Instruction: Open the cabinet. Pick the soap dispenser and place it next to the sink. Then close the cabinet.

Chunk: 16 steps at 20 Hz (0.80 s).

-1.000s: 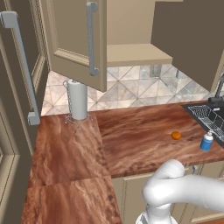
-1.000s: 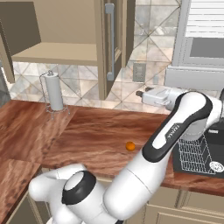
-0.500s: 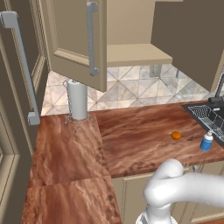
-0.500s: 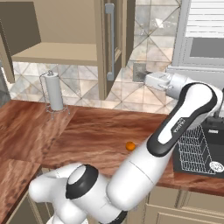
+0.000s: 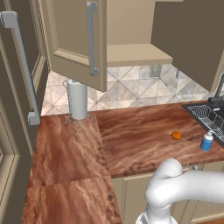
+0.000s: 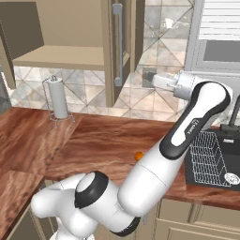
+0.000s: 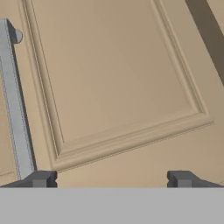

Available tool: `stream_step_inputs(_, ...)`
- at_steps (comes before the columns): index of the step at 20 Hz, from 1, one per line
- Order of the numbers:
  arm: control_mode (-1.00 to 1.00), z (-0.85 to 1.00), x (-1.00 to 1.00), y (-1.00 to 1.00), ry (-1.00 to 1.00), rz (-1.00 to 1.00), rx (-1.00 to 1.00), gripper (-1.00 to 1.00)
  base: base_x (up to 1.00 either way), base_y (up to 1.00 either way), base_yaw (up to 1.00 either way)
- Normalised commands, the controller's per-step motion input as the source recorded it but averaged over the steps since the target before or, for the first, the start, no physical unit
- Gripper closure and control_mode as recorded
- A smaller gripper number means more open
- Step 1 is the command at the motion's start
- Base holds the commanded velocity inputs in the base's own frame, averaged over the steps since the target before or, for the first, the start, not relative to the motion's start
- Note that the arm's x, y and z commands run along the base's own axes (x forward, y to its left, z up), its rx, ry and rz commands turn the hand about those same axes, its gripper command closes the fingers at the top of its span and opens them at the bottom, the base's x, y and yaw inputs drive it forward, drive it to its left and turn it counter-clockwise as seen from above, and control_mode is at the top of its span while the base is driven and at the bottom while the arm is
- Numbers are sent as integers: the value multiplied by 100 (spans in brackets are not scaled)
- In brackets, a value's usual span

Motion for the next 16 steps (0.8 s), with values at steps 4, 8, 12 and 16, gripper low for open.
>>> stream_step_inputs(4,-100,1,0,10,0,0,0,-100,0,0,0)
stream_step_inputs(8,-100,11,0,26,0,0,0,-100,0,0,0)
stream_step_inputs(12,-100,24,0,53,0,0,0,-100,0,0,0)
stream_step_inputs(16,-100,24,-1,65,0,0,0,-100,0,0,0)
